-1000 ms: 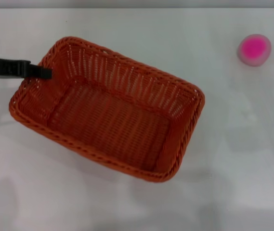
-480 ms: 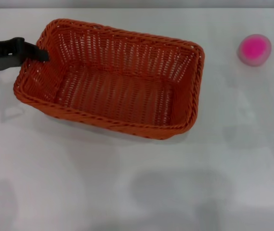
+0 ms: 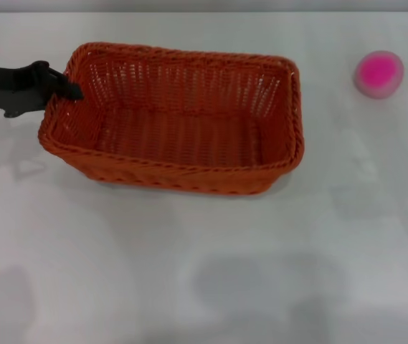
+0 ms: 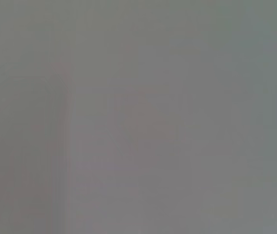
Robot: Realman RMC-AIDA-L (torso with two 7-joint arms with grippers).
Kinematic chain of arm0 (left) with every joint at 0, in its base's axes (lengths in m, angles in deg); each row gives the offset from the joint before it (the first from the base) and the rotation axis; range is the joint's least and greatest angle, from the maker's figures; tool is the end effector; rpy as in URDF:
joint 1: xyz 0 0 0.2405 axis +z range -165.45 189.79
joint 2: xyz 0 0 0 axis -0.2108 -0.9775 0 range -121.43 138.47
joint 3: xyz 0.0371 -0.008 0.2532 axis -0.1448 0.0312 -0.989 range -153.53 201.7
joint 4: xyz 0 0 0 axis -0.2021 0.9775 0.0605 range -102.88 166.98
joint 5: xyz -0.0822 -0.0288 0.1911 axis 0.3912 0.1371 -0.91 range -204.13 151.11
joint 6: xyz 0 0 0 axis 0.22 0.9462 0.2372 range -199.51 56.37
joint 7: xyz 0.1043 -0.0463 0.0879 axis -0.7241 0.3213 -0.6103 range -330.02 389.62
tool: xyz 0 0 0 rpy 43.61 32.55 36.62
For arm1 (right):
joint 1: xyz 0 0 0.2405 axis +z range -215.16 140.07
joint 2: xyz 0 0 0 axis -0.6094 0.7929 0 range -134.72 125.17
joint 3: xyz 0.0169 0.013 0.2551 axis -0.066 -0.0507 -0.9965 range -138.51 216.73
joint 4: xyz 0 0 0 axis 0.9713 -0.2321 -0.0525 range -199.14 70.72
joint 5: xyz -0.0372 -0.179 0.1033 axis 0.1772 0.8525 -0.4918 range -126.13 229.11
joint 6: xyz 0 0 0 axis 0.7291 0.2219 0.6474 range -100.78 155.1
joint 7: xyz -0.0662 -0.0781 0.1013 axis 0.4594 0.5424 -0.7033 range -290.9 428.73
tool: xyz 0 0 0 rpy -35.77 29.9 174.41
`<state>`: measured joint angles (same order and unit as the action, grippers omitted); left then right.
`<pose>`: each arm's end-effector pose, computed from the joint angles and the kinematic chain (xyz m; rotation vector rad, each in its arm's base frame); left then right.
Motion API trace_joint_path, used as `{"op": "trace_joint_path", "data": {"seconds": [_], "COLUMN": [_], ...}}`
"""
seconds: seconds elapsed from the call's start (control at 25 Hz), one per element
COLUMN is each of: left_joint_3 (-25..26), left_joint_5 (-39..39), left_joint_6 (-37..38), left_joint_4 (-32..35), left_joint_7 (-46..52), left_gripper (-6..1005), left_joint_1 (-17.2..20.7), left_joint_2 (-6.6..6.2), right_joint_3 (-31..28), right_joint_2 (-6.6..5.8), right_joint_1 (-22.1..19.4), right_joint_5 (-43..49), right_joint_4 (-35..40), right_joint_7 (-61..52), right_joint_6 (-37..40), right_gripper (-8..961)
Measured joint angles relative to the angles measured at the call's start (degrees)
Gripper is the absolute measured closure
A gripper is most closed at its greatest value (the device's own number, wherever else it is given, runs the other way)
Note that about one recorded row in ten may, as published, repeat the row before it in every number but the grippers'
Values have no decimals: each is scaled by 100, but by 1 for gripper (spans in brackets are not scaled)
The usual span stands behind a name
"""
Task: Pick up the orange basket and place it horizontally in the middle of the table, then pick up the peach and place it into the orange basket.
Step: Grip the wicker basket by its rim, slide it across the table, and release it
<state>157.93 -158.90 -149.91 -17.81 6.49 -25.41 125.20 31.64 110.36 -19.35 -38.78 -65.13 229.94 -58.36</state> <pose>-0.2477 0.3923 0.0318 -2.0718 -1.9004 -0.3786 0.3722 0.2726 0.0521 -1.4648 0.4591 0.7932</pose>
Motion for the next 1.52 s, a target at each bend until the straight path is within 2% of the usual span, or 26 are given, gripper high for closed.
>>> {"op": "trace_joint_path", "data": {"seconds": [0.76,1.44,1.52], "left_joint_3": [-79,-78,-78], "left_joint_5": [-93,-8,22], "left_joint_6": [322,251,238], "left_joint_4": [651,695,696], "left_joint_7": [-193,-248,-267], "left_gripper": [793,779,685], "left_joint_1": [-239,-294,-294], "left_joint_2": [-23,-13,-6], "right_joint_3": [0,0,2], "right_joint_2": [-10,-9,-9], "right_joint_1": [-4,37,36], "right_joint_5": [1,1,1], "right_joint_4": [23,23,23], "right_joint_7": [18,17,14], "right_joint_6": [39,45,45], "right_gripper": [259,259,259]}}
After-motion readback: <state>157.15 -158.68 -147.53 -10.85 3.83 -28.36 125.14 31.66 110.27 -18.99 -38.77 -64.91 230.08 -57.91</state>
